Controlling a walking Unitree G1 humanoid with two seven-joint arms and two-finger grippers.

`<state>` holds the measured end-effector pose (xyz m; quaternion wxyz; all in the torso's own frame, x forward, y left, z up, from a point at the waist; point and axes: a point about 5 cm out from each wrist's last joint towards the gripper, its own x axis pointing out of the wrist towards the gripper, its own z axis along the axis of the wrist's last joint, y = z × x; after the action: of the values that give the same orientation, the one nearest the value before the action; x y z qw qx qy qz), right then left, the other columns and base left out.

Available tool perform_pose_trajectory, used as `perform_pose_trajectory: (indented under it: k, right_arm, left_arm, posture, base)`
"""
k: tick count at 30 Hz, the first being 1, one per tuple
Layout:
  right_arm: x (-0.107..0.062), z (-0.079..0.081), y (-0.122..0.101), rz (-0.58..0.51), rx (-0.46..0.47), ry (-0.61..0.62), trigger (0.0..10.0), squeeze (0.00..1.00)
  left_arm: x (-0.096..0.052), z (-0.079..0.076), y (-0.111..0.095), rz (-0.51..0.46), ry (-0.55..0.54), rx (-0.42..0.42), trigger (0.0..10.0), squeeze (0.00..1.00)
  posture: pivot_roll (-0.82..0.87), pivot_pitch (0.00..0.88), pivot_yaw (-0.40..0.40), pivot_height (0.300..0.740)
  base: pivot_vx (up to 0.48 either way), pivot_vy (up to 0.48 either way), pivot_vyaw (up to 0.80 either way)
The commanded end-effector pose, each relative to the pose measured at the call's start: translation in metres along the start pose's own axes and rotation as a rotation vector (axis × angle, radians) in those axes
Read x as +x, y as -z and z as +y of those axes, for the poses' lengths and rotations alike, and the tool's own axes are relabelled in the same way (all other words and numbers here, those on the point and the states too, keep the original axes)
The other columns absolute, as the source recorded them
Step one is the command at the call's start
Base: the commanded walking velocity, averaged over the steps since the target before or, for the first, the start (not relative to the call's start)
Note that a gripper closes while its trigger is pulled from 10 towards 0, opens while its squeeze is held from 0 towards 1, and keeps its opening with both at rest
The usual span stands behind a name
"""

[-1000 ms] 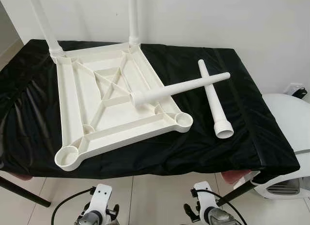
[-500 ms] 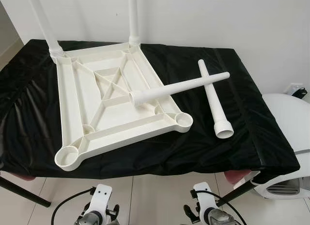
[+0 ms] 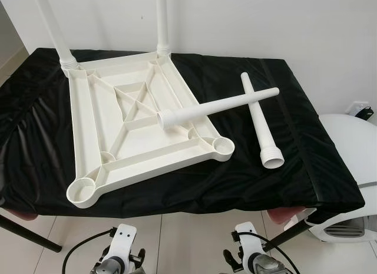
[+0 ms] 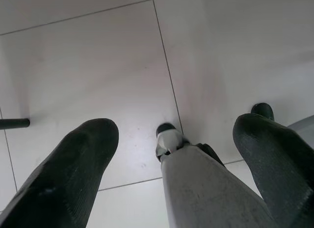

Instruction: Building children table

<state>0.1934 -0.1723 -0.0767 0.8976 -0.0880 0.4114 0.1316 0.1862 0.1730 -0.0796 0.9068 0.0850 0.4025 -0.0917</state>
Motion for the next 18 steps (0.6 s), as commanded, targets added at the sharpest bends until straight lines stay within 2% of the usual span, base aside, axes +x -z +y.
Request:
perform_pose_trajectory:
  k: [1, 7, 13, 17, 18]
  right_arm:
    - [0.001, 0.002, -0.003, -0.002, -0.026, -0.026, 10.0, 0.00]
    - [0.002, 0.005, -0.007, -0.016, -0.056, -0.074, 10.0, 0.00]
    - [0.002, 0.014, -0.013, -0.057, -0.150, -0.210, 10.0, 0.00]
    - [0.002, 0.015, -0.015, -0.065, -0.159, -0.227, 10.0, 0.00]
    - [0.001, 0.017, -0.017, -0.078, -0.178, -0.262, 10.0, 0.00]
  left_arm:
    - [0.000, -0.003, -0.001, -0.013, 0.073, 0.015, 10.0, 0.00]
    - [0.000, -0.007, -0.002, -0.024, 0.104, 0.044, 10.0, 0.00]
    - [-0.001, -0.020, -0.004, -0.058, 0.201, 0.144, 10.0, 0.00]
    - [-0.001, -0.022, -0.004, -0.064, 0.216, 0.160, 10.0, 0.00]
    - [-0.002, -0.024, -0.005, -0.075, 0.241, 0.190, 10.0, 0.00]
  posture:
    - [0.04, 0.000, -0.014, 0.740]
    - [0.04, 0.000, -0.017, 0.740]
    - [0.03, 0.029, -0.014, 0.740]
    - [0.03, 0.032, -0.013, 0.740]
    - [0.03, 0.042, -0.011, 0.740]
  base:
    - [0.000, 0.000, 0.00]
    - [0.000, 0.000, 0.00]
    - [0.000, 0.000, 0.00]
    - [0.000, 0.000, 0.00]
    - [0.000, 0.000, 0.00]
